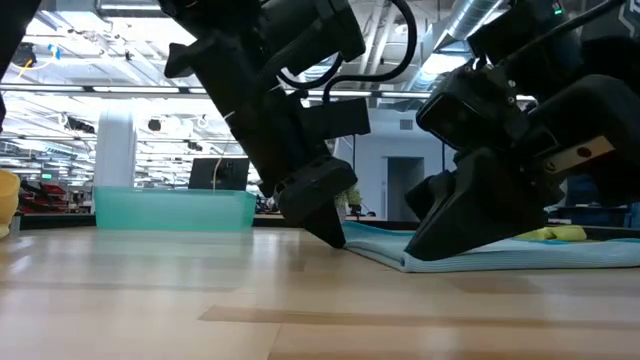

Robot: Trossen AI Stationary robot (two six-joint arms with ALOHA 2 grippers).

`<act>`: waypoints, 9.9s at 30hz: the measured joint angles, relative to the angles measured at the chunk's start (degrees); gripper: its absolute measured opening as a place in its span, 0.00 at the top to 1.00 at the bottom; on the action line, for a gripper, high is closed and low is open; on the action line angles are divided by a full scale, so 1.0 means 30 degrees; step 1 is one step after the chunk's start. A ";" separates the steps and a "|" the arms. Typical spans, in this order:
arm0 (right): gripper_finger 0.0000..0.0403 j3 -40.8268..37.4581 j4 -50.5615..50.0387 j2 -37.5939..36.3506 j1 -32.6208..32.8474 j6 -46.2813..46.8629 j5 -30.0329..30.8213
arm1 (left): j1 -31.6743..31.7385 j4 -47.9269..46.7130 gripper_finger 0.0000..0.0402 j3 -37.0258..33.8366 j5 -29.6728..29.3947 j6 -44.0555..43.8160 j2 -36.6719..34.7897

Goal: Fold microfiber towels
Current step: Fold the blue microfiber cloth

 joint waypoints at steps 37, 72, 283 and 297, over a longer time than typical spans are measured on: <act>0.95 -0.9198 -0.7327 -1.3149 0.0583 0.4136 0.3851 | 0.0878 0.1266 0.94 -0.1591 -0.1870 -0.2225 -0.0459; 0.96 -0.8343 -0.7281 -1.3043 0.2503 0.0959 0.1225 | 0.0368 0.0019 0.94 -0.0642 -0.2354 -0.0892 -0.0726; 0.70 0.2577 -2.5446 -0.8656 0.4444 0.8039 0.7244 | -0.3498 0.2356 0.69 0.4458 -0.1477 -0.1961 0.0887; 0.71 0.1006 -2.2536 -1.0535 0.3566 0.8094 0.6324 | -0.2910 0.0611 0.79 0.4430 -0.1205 -0.2399 0.2124</act>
